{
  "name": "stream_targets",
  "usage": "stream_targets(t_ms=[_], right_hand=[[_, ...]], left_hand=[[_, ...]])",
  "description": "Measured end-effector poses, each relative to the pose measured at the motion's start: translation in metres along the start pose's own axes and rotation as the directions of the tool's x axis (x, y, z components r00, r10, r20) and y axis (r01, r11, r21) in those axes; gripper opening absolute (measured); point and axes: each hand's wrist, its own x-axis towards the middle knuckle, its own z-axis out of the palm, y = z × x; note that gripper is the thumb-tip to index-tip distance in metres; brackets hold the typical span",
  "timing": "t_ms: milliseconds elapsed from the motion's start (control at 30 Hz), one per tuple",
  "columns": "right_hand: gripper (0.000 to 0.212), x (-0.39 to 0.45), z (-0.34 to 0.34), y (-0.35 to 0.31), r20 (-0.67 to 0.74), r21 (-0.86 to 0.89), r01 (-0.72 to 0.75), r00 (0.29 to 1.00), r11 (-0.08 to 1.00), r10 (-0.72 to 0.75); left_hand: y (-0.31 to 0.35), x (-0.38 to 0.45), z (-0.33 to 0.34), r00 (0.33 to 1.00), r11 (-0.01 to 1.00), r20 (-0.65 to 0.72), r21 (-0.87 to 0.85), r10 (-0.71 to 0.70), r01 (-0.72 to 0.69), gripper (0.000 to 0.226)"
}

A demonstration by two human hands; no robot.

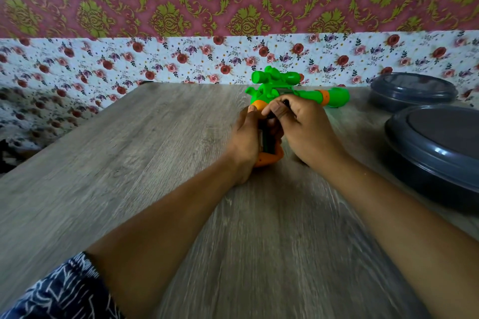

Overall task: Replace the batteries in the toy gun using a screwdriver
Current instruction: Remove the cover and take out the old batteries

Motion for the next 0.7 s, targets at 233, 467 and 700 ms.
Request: stream_targets(t_ms=[233, 467, 700], right_hand=[[0.024, 0.0, 0.006, 0.006, -0.053, 0.129, -0.103, 0.992, 0.986, 0.111], [0.026, -0.002, 0.01, 0.005, -0.113, 0.166, -0.114, 0.985, 0.979, 0.134], [0.025, -0.006, 0.012, 0.002, -0.192, 0.126, -0.1, 0.974, 0.987, 0.123]], left_hand=[[0.006, -0.004, 0.001, 1.0, 0.999, 0.023, -0.05, -0.011, 0.012, 0.024], [0.009, -0.008, 0.003, 1.0, 0.998, 0.019, -0.057, 0.003, -0.002, 0.024], [0.012, -0.013, 0.004, 1.0, 0.999, 0.012, -0.037, 0.004, -0.003, 0.026]])
